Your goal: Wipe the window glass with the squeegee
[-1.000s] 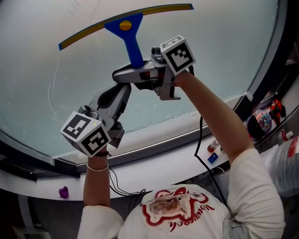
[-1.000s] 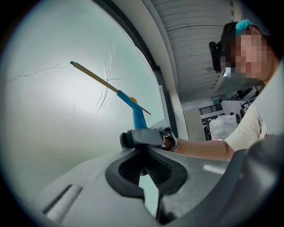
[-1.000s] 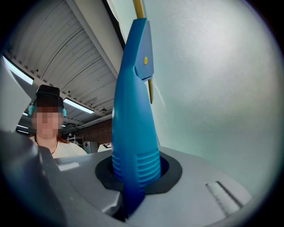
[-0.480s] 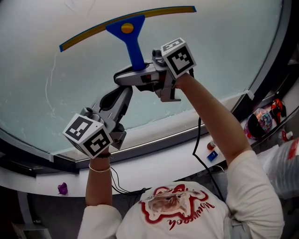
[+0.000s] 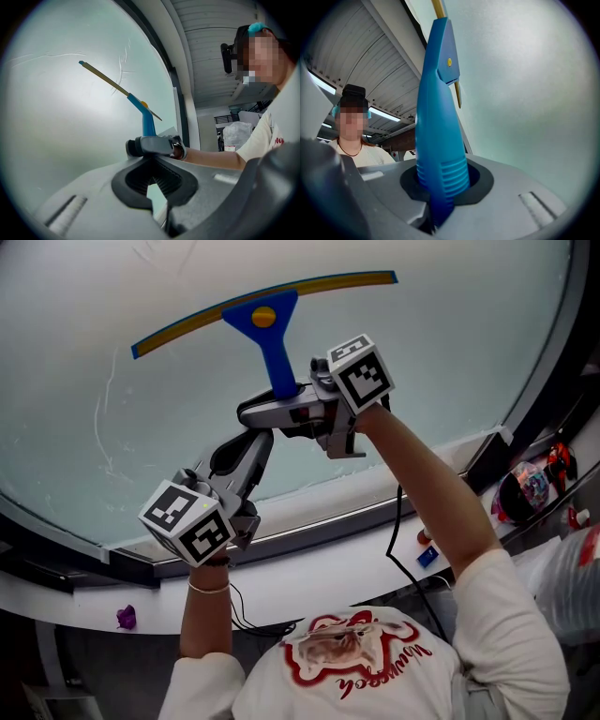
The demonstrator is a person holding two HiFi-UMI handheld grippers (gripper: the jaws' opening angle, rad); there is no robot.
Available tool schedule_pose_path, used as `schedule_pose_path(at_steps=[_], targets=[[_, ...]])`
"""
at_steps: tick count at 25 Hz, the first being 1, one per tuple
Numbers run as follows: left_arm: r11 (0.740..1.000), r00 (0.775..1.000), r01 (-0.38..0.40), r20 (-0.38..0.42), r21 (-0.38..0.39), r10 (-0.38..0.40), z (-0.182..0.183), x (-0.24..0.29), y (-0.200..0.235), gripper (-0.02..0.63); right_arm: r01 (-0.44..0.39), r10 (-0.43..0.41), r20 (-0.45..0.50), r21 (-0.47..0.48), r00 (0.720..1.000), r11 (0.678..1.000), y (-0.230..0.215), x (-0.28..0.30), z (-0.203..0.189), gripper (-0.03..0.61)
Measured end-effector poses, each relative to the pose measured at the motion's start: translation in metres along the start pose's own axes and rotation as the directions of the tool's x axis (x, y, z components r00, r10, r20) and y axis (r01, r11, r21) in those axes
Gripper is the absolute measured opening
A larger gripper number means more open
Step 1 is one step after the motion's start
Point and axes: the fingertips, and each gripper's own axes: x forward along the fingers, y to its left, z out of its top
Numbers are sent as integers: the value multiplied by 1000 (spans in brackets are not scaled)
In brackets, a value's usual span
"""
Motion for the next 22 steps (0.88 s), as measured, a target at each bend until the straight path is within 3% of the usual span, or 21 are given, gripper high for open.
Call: schedule_pose_path(at_steps=[22], targets=[[995,1000,-4,4,-102,4,-36,-4,5,2,-21,19,28,62,999,998,-16,0,-35,67]])
